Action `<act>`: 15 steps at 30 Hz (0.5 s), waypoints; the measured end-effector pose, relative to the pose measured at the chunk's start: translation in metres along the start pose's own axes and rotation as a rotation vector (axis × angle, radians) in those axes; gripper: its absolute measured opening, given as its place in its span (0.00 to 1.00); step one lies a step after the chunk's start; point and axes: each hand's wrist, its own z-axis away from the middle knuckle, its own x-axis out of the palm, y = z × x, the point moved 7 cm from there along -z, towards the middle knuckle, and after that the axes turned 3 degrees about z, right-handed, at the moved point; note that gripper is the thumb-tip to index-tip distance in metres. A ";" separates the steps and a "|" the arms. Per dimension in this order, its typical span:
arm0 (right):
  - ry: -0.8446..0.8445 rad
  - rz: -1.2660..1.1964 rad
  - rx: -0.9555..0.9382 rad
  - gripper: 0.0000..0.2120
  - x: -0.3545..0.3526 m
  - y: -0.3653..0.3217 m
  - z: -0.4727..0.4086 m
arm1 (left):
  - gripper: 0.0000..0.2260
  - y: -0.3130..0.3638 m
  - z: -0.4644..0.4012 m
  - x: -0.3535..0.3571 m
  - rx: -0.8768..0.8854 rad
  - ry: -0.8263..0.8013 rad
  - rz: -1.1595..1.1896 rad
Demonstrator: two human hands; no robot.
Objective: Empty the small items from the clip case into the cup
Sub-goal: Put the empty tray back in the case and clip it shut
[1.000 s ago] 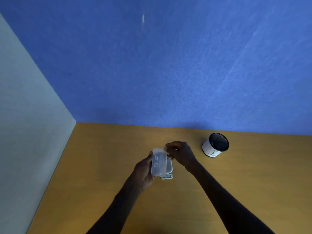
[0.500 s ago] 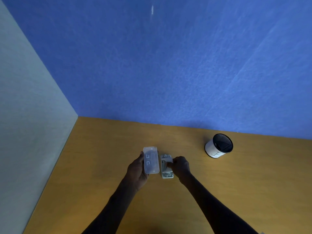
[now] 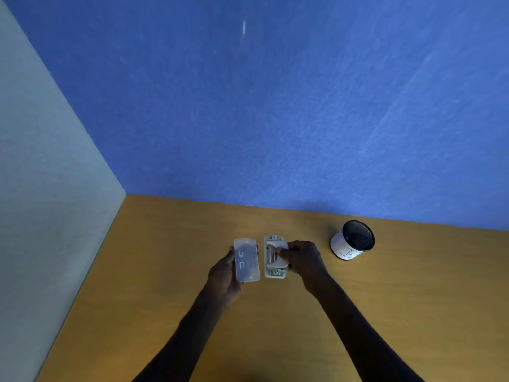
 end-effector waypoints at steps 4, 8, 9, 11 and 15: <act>-0.042 -0.014 -0.066 0.03 0.002 -0.025 0.014 | 0.20 -0.004 0.004 0.014 -0.005 -0.016 -0.053; -0.069 -0.013 -0.077 0.06 0.012 -0.036 0.025 | 0.20 -0.008 0.011 0.030 -0.016 -0.091 -0.035; -0.067 -0.007 -0.078 0.08 0.013 -0.036 0.027 | 0.20 -0.008 0.011 0.032 -0.017 -0.103 -0.029; -0.057 0.007 -0.087 0.09 0.015 -0.038 0.030 | 0.19 -0.010 0.013 0.034 -0.019 -0.116 -0.021; -0.046 0.021 -0.101 0.09 0.015 -0.039 0.031 | 0.18 -0.011 0.015 0.037 -0.005 -0.119 -0.010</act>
